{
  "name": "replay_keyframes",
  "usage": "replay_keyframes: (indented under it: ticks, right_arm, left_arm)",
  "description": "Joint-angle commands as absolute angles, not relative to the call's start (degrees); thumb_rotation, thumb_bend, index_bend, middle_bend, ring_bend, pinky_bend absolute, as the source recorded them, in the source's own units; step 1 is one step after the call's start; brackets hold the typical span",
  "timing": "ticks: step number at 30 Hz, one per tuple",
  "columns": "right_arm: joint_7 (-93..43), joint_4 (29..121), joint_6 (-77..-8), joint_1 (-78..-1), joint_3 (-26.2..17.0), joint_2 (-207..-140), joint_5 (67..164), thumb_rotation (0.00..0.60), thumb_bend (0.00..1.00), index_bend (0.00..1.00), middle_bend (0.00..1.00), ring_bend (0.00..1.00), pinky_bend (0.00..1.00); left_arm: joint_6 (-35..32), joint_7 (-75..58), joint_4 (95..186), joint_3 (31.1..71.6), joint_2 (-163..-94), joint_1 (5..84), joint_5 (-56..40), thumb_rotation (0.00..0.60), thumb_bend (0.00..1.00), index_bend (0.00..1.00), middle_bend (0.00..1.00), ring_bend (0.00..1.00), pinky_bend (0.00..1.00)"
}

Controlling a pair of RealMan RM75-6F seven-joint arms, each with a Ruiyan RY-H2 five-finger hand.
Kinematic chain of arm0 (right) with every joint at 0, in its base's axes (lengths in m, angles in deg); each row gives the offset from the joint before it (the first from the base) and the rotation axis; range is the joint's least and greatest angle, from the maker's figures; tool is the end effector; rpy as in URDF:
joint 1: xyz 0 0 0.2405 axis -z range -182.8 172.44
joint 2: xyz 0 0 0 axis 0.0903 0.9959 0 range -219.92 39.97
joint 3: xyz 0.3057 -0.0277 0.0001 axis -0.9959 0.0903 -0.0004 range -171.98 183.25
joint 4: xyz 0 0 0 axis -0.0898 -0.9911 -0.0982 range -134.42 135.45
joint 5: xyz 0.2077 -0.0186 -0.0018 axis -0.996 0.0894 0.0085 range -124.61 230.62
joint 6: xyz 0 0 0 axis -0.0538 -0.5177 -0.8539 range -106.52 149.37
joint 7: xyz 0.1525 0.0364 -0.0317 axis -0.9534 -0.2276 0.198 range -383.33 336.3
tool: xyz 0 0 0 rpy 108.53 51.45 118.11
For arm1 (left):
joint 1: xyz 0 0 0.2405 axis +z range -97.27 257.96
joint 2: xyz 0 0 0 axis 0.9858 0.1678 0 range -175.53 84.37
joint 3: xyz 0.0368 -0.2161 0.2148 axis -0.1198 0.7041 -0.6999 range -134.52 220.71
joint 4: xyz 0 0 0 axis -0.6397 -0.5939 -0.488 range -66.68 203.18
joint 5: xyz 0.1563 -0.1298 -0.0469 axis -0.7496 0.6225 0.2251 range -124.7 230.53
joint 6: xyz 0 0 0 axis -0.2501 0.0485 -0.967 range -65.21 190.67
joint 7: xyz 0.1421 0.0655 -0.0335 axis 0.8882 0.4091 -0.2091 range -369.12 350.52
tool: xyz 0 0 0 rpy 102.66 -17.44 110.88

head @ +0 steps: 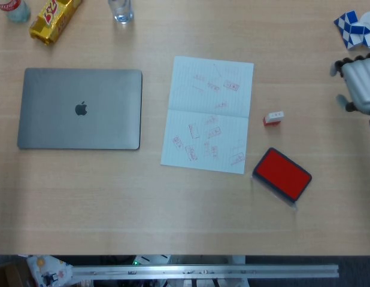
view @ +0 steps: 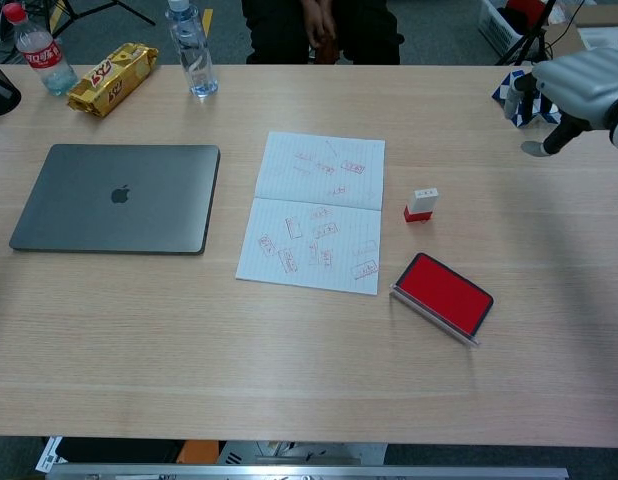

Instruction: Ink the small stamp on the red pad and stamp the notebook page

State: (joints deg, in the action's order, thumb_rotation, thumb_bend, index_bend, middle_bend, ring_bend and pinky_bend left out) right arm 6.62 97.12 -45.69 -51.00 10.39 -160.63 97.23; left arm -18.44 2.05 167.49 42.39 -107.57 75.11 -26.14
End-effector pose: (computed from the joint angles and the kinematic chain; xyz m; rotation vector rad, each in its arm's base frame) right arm -0.2603 -0.3813 0.0943 1.6932 -0.8353 0.5050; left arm -0.3598 0.1859 0.1720 -1.4168 -0.9612 -0.6788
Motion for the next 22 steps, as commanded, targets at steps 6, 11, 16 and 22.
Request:
replay_keyframes:
  ticks: [6, 11, 16, 22]
  right_arm:
    - [-5.7, 96.8, -62.6, -36.1, 10.9, -157.1, 111.4, 0.6, 0.26, 0.39, 0.42, 0.36, 0.31]
    - [-7.6, 97.6, -66.4, -31.0, 11.3, -155.5, 114.8, 0.6, 0.26, 0.39, 0.42, 0.36, 0.31]
    - [-7.5, 98.8, -68.5, -27.4, 11.3, -154.5, 117.4, 0.6, 0.26, 0.39, 0.42, 0.36, 0.31]
    - [-6.9, 99.9, -68.7, -24.9, 9.9, -154.2, 119.6, 0.6, 0.26, 0.39, 0.42, 0.36, 0.31]
  left_arm:
    - [-23.3, 0.2, 164.0, 44.4, -110.9, 76.1, -29.1, 0.6, 0.21, 0.0, 0.0, 0.01, 0.0]
    - [-25.3, -0.4, 162.8, 45.0, -112.2, 76.5, -30.6, 0.6, 0.21, 0.0, 0.0, 0.01, 0.0]
    - [-26.3, -0.1, 162.8, 45.3, -112.6, 76.7, -31.4, 0.6, 0.21, 0.0, 0.0, 0.01, 0.0]
    - [-26.6, 0.0, 162.9, 45.5, -112.8, 76.9, -31.7, 0.6, 0.21, 0.0, 0.0, 0.01, 0.0]
